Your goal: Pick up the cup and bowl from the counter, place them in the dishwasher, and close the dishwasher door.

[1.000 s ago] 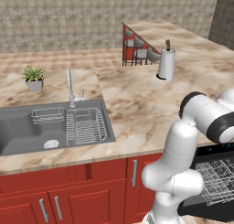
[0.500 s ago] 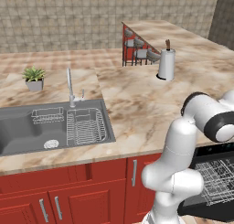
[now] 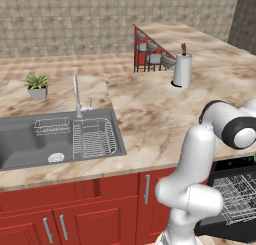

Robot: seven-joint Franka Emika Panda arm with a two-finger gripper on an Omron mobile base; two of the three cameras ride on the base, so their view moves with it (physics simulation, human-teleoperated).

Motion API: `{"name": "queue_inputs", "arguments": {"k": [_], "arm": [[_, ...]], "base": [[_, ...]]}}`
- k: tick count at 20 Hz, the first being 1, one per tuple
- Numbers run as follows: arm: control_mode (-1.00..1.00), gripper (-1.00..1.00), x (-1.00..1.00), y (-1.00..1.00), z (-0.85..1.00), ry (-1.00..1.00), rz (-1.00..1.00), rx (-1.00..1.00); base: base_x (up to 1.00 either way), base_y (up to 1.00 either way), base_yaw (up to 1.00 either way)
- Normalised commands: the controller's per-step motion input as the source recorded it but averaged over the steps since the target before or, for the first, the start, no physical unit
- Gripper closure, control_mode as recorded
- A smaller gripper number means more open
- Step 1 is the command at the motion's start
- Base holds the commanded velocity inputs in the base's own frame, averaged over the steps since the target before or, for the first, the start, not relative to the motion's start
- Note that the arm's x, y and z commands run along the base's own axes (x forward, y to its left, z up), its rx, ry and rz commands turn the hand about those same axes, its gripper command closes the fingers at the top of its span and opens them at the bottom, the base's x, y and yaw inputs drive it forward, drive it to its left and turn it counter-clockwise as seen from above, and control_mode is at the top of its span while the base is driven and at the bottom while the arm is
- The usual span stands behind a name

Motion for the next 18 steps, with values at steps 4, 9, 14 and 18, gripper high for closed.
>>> {"name": "queue_inputs", "arguments": {"k": [4,9,14,18], "arm": [[-1.0,1.0,-0.24,0.0,-0.47,0.0,-0.02,0.0],[-1.0,1.0,-0.29,-0.08,-0.36,0.0,-0.05,0.07],[-1.0,1.0,-0.25,-0.06,-0.25,0.0,-0.05,0.05],[-1.0,1.0,-0.05,0.0,-0.32,0.01,-0.05,0.05]], "base": [[0.0,0.0,0.0],[0.0,0.0,0.0],[0.0,0.0,0.0],[0.0,0.0,0.0]]}}
